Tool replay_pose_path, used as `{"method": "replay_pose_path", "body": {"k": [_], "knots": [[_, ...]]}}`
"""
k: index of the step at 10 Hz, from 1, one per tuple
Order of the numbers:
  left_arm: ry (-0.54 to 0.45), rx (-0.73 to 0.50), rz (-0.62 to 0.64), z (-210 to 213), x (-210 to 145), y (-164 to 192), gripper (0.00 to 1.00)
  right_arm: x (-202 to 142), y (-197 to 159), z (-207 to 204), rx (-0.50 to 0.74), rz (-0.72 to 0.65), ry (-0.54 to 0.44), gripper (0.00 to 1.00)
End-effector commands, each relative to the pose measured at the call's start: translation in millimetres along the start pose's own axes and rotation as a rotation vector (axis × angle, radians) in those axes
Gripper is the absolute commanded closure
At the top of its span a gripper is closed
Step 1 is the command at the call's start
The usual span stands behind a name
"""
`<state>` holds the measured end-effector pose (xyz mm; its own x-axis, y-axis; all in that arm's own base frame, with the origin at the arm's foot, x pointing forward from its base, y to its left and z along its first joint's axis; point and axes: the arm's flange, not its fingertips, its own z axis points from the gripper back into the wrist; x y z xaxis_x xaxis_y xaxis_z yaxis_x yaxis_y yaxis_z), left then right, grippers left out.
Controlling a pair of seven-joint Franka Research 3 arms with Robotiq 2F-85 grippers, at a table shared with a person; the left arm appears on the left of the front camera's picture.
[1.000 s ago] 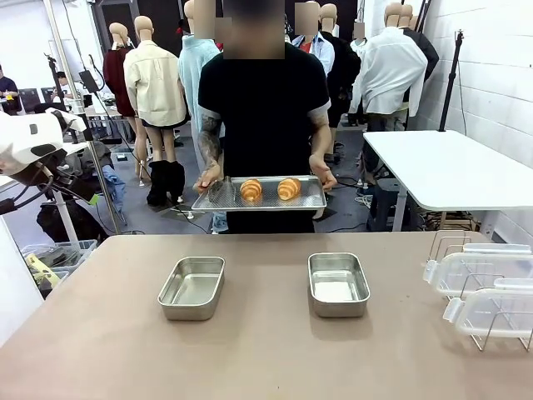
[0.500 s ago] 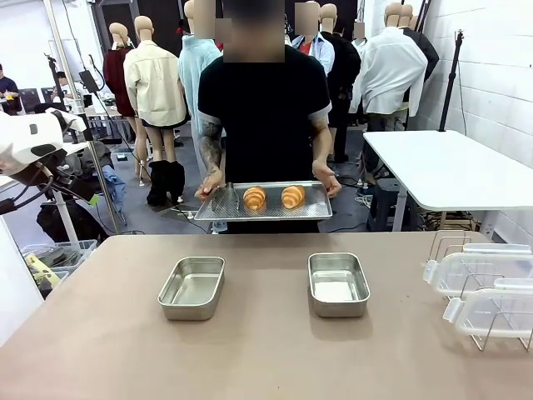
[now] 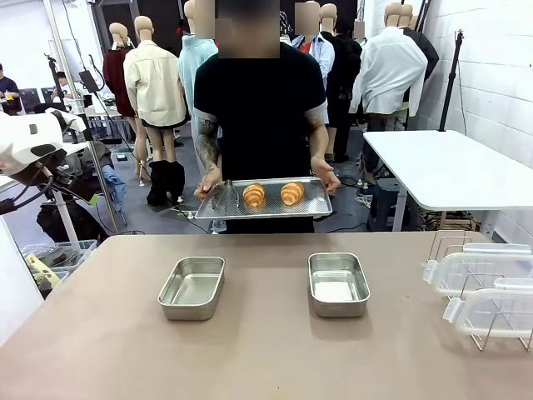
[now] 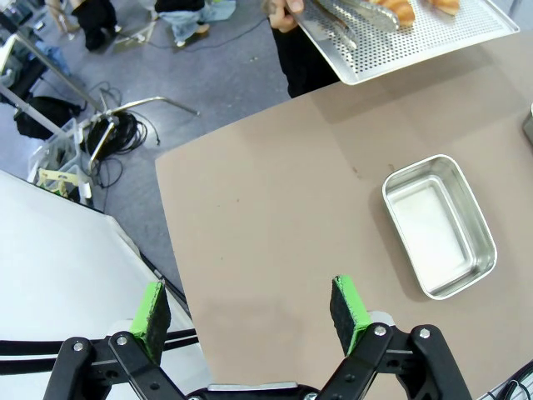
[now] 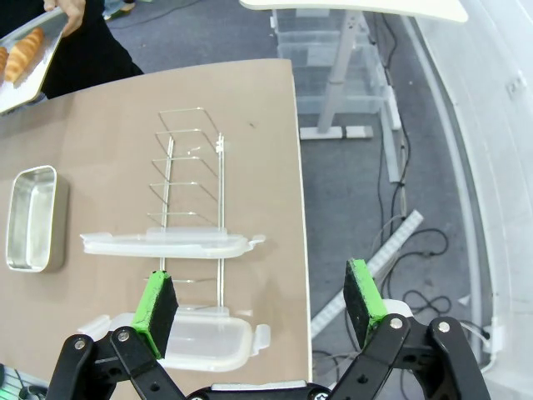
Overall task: Place the bread in airtight containers.
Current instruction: Lift both Airtight Container.
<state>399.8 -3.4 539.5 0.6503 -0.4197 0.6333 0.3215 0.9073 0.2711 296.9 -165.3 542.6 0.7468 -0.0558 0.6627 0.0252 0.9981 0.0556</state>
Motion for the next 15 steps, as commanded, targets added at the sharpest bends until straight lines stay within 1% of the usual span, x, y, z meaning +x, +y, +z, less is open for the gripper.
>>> {"method": "replay_pose_path", "body": {"k": [1,3,4,5,6,7,8,9,10,11,12,13,14,15], "knots": [[0.003,-0.001,0.003,2,-2,1,0.0,-2,-1,-2,0.014,0.009,-0.001,0.0],[0.0,0.0,0.0,0,0,0,0.0,0,0,0,0.0,0.0,0.0,0.0],[-0.02,-0.002,-0.004,-8,19,-17,0.0,25,29,9,0.019,0.018,-0.004,0.0],[-0.034,-0.028,0.003,-12,45,-37,0.0,55,77,18,0.033,0.065,0.017,0.0],[-0.056,-0.026,-0.013,-13,59,-52,0.0,80,120,19,0.046,0.122,0.057,0.0],[-0.065,-0.038,-0.031,-16,74,-71,0.0,100,158,14,0.073,0.168,0.113,0.0],[-0.061,-0.044,-0.025,-23,81,-82,0.0,109,188,0,0.082,0.182,0.196,0.0],[-0.03,-0.035,0.021,-37,85,-88,0.0,119,214,-26,0.078,0.171,0.332,0.0],[0.024,-0.029,0.061,-56,87,-88,0.0,127,235,-61,0.056,0.127,0.439,0.0],[0.052,-0.038,0.085,-72,81,-88,0.0,123,248,-99,0.089,0.13,0.507,0.0],[0.082,-0.045,0.102,-89,71,-89,0.0,112,251,-126,0.094,0.074,0.545,0.0],[0.109,-0.064,0.149,-105,57,-87,0.0,101,253,-145,0.145,0.009,0.549,0.0],[0.139,-0.09,0.182,-120,44,-86,0.0,92,257,-158,0.178,-0.017,0.538,0.0],[0.168,-0.087,0.213,-125,34,-91,0.0,81,256,-161,0.181,-0.036,0.521,0.0]]}}
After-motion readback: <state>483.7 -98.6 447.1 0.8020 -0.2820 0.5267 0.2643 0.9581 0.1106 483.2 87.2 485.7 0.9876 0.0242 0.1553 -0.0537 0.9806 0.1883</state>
